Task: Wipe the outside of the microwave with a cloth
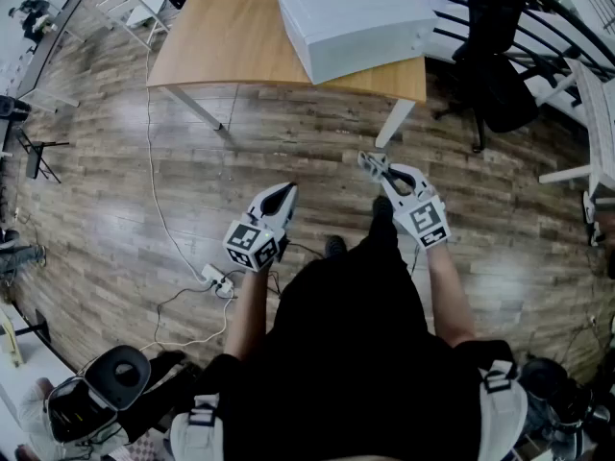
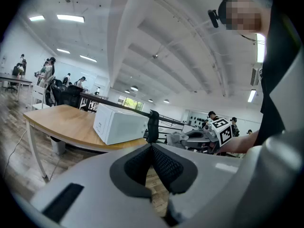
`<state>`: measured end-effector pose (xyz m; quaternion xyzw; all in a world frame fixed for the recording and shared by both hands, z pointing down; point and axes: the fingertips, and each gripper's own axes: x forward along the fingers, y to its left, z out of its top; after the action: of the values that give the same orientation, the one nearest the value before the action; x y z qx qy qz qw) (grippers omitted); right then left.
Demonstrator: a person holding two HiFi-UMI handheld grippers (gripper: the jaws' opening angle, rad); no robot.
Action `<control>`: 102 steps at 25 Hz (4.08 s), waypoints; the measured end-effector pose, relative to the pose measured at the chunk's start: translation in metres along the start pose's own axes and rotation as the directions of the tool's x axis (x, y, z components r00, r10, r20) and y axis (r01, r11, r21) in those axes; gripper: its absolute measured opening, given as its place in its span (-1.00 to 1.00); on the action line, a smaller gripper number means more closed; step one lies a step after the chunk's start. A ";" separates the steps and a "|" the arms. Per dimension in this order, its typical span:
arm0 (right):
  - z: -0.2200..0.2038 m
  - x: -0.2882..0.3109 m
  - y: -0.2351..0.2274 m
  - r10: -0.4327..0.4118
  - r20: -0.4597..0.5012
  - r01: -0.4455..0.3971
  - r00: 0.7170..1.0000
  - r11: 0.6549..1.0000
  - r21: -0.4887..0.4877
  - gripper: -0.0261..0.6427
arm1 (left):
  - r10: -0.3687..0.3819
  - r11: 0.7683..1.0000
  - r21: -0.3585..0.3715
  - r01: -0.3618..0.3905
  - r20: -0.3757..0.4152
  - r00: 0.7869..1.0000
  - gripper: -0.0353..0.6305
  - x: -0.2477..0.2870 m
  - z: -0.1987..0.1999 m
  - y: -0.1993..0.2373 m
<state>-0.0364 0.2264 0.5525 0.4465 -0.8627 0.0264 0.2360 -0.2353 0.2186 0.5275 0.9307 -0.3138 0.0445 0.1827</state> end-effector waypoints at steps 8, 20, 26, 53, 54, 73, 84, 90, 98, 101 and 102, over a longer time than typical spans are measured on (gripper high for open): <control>-0.001 -0.003 0.000 -0.001 -0.006 0.001 1.000 1.000 -0.002 -0.83 | 0.002 1.000 -0.003 -0.002 -0.004 1.000 -0.88 -0.001 0.002 -0.003; -0.005 0.005 -0.009 0.002 -0.019 -0.002 1.000 1.000 0.002 -0.83 | 0.000 1.000 -0.005 0.000 -0.023 1.000 -0.88 0.011 0.005 -0.002; -0.007 0.006 -0.019 0.008 -0.008 -0.008 1.000 1.000 0.000 -0.83 | 0.012 1.000 -0.006 -0.012 -0.031 0.999 -0.88 0.019 0.006 -0.006; -0.014 0.057 -0.140 0.181 0.007 -0.178 0.984 0.973 -0.150 -0.81 | 0.186 0.982 -0.034 -0.186 -0.004 0.983 -0.88 0.131 0.046 -0.005; -0.012 0.060 -0.145 0.190 0.010 -0.186 0.982 0.970 -0.159 -0.81 | 0.191 0.981 -0.035 -0.191 0.000 0.982 -0.88 0.136 0.048 -0.005; -0.008 0.106 -0.191 0.356 0.029 -0.340 0.934 0.911 -0.231 -0.81 | 0.350 0.935 -0.075 -0.348 0.015 0.937 -0.88 0.179 0.052 -0.004; -0.001 0.130 -0.208 0.391 0.038 -0.368 0.920 0.893 -0.258 -0.81 | 0.410 0.908 -0.106 -0.406 0.015 0.912 -0.88 0.187 0.046 -0.009; 0.015 0.152 -0.197 0.386 0.050 -0.360 0.921 0.892 -0.273 -0.81 | 0.418 0.904 -0.104 -0.415 0.007 0.909 -0.88 0.171 0.044 0.005; 0.045 0.192 -0.184 0.354 0.063 -0.323 0.933 0.903 -0.285 -0.81 | 0.376 0.923 -0.085 -0.374 -0.001 0.927 -0.88 0.164 0.059 0.051; 0.054 0.209 -0.185 0.332 0.069 -0.301 0.941 0.912 -0.280 -0.81 | 0.354 0.934 -0.056 -0.353 0.009 0.935 -0.88 0.165 0.070 0.074; 0.056 0.215 -0.185 0.325 0.070 -0.295 0.943 0.915 -0.277 -0.81 | 0.347 0.937 -0.047 -0.346 0.012 0.938 -0.88 0.165 0.072 0.081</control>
<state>-0.0183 -0.0619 0.5651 0.2694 -0.9306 -0.0765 0.2359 -0.1543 0.0381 0.5183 0.8569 -0.4756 0.0596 0.1895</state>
